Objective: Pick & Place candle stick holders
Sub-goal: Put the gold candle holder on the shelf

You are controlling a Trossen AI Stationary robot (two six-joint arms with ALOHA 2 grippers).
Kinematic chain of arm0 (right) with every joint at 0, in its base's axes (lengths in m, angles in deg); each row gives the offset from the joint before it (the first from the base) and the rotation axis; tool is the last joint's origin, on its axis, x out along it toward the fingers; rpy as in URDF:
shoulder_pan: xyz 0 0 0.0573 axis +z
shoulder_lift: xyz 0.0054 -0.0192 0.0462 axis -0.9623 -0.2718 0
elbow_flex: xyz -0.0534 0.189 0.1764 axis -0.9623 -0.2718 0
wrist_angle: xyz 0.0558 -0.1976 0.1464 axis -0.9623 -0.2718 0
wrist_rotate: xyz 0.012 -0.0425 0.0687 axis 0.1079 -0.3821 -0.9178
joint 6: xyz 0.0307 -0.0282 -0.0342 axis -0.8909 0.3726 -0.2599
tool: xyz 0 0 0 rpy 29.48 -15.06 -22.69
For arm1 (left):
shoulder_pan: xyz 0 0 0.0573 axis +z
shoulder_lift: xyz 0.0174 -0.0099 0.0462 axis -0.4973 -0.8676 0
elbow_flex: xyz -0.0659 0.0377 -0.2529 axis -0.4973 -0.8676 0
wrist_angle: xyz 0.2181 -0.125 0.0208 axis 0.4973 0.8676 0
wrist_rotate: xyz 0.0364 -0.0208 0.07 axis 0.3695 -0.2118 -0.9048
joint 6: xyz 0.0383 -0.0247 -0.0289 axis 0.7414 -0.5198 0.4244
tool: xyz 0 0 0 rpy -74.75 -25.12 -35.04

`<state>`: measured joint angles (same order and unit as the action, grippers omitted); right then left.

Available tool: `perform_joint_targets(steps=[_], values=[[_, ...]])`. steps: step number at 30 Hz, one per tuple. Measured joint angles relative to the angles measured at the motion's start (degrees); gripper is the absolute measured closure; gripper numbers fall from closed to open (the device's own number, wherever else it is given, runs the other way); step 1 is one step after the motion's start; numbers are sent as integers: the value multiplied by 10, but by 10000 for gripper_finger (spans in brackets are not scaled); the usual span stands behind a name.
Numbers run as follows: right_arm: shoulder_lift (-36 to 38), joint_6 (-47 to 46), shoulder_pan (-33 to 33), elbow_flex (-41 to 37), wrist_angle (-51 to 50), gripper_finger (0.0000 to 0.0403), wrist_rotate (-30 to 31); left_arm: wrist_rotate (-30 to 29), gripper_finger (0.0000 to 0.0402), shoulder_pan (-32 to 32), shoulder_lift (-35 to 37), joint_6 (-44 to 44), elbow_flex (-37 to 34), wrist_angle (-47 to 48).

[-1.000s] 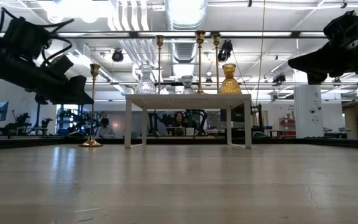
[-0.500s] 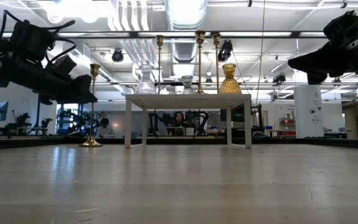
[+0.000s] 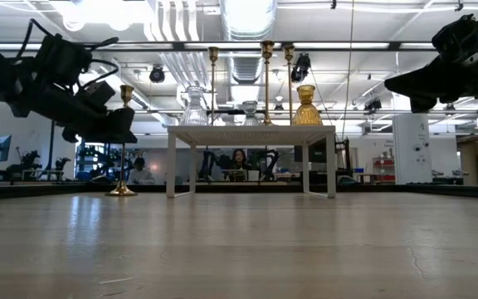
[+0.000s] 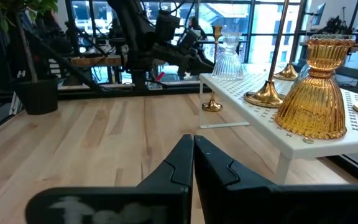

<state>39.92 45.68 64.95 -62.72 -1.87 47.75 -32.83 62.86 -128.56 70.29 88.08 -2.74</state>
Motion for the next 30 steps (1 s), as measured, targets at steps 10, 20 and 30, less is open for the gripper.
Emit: perform_joint_targets(steps=[10, 20, 30], values=[[0, 0, 0, 0, 0, 394, 0, -24, 381, 0, 11, -20, 3, 3], [0, 0, 0, 0, 0, 394, 0, 27, 381, 0, 40, -4, 19, 17], [0, 0, 0, 0, 0, 394, 0, 44, 381, 0, 120, 128, 212, 302]])
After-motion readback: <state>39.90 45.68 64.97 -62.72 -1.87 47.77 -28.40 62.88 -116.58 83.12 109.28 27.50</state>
